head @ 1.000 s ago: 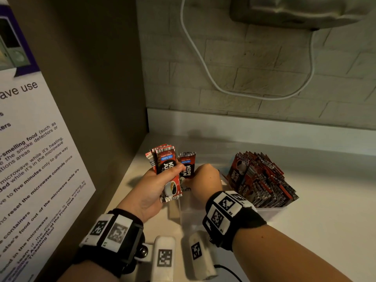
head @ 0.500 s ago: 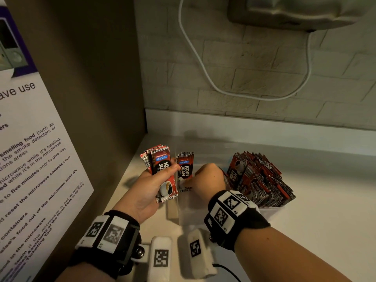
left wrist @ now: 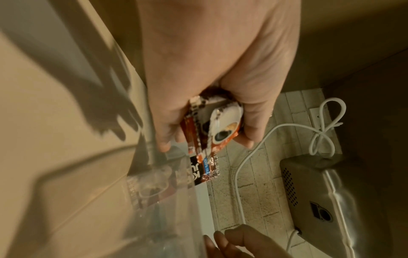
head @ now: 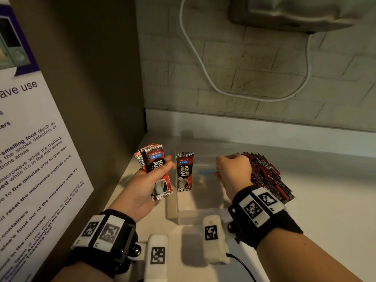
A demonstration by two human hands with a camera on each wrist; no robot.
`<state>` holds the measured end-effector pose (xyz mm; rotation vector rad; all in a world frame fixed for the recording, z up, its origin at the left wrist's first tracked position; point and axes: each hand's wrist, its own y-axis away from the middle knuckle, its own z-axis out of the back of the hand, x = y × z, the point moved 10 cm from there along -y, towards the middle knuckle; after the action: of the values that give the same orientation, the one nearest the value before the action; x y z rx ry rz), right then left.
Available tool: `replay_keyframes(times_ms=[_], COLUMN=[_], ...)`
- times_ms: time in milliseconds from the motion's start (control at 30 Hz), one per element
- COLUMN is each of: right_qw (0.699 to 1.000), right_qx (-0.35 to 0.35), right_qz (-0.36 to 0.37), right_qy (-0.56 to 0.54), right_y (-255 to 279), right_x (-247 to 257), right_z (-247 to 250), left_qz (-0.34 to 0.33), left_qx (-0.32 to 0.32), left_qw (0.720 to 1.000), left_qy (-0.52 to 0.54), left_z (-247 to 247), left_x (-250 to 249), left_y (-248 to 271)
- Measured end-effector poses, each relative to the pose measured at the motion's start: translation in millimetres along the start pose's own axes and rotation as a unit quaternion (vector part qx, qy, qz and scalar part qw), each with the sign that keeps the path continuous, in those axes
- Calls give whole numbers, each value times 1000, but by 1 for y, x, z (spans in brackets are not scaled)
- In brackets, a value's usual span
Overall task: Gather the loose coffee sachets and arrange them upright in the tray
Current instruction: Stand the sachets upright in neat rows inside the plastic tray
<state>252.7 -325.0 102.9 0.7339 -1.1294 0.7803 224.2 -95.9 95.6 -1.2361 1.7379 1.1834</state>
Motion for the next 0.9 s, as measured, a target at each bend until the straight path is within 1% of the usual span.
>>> replay_keyframes(times_ms=[133, 267, 367, 433, 500, 633, 700, 800, 900], right_qw=[999, 995, 992, 989, 982, 961, 950, 949, 953], right_qx=[1, 32, 51, 81, 139, 259, 299, 300, 291], right_qz=[-9, -28, -30, -18, 9, 49, 74, 97, 81], right_qy=[-35, -85, -108, -121, -124, -79, -54, -17, -2], right_y=[-3, 2, 9, 18, 37, 80, 94, 100, 101], right_x=[-3, -3, 4, 16, 34, 55, 58, 56, 48], right_z=[2, 1, -3, -12, -26, -63, -79, -86, -84], left_qz=[-2, -11, -12, -12, -18, -47, -62, -70, -81], left_qx=[-15, -70, -82, -78, -66, -42, -26, -10, -2], left_qw=[1000, 997, 997, 997, 998, 998, 997, 992, 987], left_qy=[-3, 2, 9, 25, 15, -21, -38, -107, -140], left_z=[5, 23, 30, 29, 25, 15, 11, 10, 11], left_x=[0, 1, 0, -1, -4, -9, -12, -13, -15], left_y=[-4, -9, -12, -11, -10, -5, -2, 1, 3])
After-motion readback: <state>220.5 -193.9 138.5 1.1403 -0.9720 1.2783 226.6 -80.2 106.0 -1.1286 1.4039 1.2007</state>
